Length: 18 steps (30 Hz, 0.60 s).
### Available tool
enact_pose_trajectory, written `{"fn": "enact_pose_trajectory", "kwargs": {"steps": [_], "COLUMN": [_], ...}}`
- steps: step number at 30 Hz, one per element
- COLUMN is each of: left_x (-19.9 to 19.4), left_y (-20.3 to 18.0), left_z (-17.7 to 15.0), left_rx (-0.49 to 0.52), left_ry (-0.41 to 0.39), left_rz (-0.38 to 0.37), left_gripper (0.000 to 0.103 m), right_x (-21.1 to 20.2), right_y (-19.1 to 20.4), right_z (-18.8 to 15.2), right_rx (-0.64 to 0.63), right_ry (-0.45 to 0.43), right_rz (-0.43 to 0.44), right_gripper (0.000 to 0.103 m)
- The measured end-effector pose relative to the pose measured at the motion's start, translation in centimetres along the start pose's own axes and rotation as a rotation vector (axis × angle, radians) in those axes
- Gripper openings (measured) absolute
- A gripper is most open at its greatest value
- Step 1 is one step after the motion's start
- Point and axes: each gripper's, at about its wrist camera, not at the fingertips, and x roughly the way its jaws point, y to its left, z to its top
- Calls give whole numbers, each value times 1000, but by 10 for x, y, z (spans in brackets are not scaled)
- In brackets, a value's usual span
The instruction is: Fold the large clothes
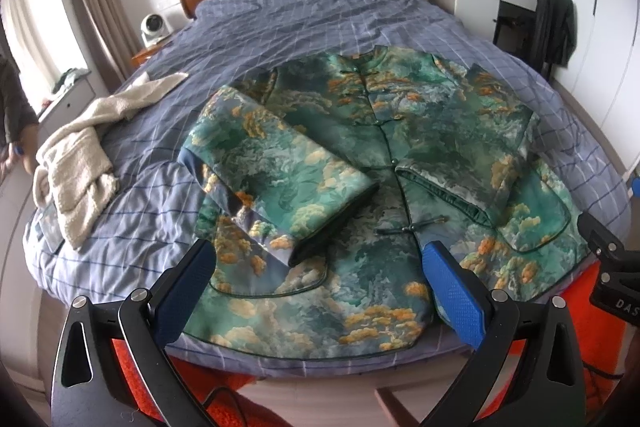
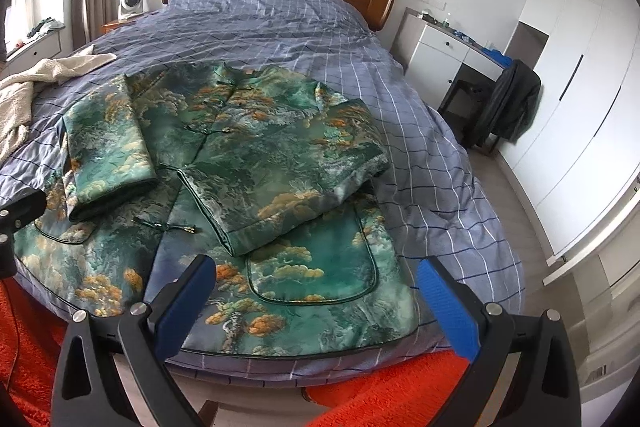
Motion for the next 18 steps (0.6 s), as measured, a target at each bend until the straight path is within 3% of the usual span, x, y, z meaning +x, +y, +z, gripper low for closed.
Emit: {"fn": "enact_pose_trajectory", "kwargs": {"steps": [11, 18], "left_x": [2, 4], "left_y": [-2, 1], "left_z": [-5, -7], "left_rx": [5, -5], "left_ry": [9, 16], "left_rz": [0, -5], "left_gripper": [103, 103], "right_x": [7, 5], "right_y": [2, 11], "right_z": [-7, -7], "right_rx": [-22, -62], "right_ry": [34, 28], "right_rz": [-31, -3], "right_gripper": [102, 102]}}
